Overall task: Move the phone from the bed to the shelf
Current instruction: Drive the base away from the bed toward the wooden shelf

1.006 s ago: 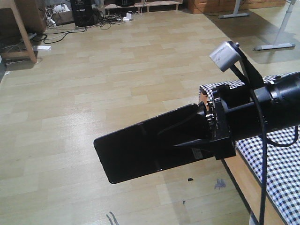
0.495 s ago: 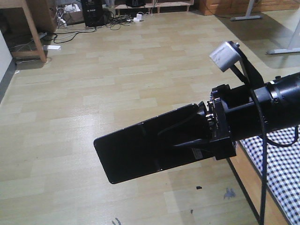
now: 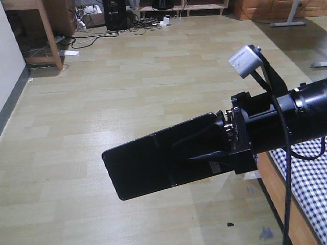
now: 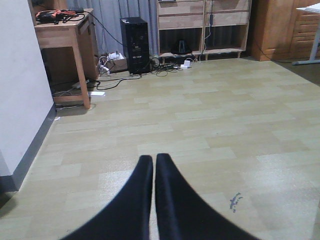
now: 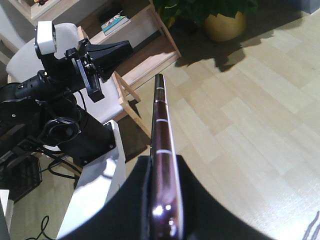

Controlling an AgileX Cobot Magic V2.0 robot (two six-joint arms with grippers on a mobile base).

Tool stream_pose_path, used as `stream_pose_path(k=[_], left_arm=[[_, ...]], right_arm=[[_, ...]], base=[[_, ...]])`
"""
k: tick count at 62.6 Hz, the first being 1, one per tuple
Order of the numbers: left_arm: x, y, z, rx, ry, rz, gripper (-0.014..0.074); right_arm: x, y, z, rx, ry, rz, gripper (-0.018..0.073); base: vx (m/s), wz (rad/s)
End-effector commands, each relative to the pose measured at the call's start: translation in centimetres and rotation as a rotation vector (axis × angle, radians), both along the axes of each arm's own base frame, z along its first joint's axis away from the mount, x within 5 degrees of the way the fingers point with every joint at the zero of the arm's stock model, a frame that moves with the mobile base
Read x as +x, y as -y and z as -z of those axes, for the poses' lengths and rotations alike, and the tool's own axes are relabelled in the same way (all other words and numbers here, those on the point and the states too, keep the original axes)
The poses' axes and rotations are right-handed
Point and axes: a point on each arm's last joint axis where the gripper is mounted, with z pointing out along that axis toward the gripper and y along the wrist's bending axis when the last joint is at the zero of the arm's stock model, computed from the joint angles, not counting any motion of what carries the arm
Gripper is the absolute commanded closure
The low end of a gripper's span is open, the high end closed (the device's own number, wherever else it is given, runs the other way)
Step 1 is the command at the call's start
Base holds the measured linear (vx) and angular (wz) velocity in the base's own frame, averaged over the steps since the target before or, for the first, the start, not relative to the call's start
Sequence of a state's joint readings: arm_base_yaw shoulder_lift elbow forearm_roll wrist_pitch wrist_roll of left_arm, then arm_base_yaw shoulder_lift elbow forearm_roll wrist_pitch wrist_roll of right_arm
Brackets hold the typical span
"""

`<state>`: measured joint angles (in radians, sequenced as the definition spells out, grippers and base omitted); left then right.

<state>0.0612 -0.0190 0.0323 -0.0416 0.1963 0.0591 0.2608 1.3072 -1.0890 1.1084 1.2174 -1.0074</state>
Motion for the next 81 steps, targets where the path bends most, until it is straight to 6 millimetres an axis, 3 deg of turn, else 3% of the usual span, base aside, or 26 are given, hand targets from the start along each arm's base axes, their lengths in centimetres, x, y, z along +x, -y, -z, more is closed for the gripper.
stream_pose_path(k=[1, 81], left_arm=[[0.02, -0.02, -0.44, -0.005, 0.071, -0.003, 0.0595], [0.02, -0.02, -0.44, -0.005, 0.071, -0.003, 0.0595]], right_arm=[[-1.24, -0.17, -2.0, 0.092, 0.001, -0.056, 0.0561], [-1.36, -0.13, -2.1, 0.091, 0.005, -0.056, 0.0561]], base=[[0.23, 0.09], [0.31, -0.03]])
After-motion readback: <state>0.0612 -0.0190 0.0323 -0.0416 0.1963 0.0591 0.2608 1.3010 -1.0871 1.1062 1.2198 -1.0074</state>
